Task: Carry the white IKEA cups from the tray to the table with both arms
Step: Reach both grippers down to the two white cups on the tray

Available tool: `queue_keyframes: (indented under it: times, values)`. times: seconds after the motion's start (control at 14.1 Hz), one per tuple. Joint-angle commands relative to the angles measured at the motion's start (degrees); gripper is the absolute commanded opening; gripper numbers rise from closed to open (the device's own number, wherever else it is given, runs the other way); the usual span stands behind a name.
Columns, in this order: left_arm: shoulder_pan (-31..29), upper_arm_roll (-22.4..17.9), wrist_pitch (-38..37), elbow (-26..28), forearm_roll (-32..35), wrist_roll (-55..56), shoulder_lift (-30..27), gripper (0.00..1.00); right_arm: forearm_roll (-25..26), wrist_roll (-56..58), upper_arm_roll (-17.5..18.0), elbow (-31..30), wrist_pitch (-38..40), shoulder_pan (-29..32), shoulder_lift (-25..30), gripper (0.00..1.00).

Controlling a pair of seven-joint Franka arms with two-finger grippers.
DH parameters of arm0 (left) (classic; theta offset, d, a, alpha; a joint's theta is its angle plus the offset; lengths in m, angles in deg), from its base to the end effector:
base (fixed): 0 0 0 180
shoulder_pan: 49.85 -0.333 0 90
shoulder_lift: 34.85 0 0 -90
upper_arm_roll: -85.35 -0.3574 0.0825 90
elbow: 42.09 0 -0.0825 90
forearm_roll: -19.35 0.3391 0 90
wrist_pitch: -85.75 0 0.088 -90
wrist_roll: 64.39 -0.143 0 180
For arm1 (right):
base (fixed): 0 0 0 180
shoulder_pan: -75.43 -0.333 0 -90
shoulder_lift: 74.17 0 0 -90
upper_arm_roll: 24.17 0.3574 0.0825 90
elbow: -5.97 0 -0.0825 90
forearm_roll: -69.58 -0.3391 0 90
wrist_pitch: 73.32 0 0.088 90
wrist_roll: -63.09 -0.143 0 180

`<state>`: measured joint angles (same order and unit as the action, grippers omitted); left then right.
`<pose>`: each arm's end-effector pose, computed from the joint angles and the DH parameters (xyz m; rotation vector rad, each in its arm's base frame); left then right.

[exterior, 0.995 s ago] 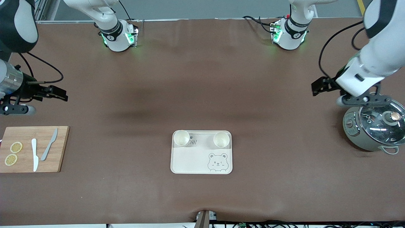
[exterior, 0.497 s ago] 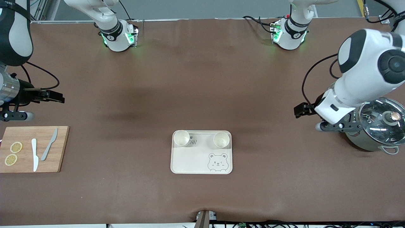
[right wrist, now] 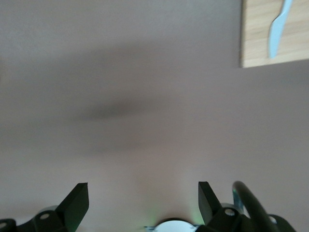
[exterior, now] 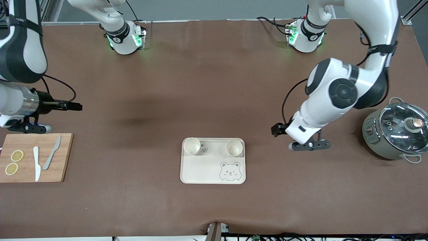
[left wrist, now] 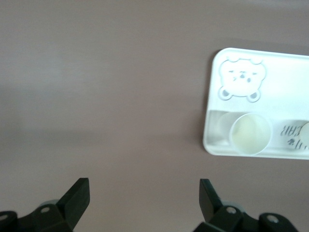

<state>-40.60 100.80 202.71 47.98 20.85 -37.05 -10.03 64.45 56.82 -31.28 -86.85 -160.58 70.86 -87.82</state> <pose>0.6102 -0.2496 0.4235 3.0386 0.0934 0.0119 0.5493 -0.0050 0.4809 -3.0391 0.2528 0.5156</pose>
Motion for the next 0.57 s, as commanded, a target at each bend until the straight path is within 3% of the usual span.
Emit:
queue_keyframes:
  times: [0.0,0.28,0.5]
  values:
    - [2.0,0.1,5.8,-1.4,1.4,2.8,4.1,1.00,-5.0,-8.2,0.1,0.4,0.0,-1.3,-1.5,1.00]
    - [5.5,0.1,11.7,-1.4,1.5,9.1,8.6,1.00,-7.9,-15.6,0.2,0.4,-1.4,-3.0,-3.7,1.00]
    - [7.4,0.0,14.3,-1.4,1.4,11.1,11.4,0.98,-8.3,-17.6,0.2,0.1,-6.8,-6.4,-7.0,1.00]
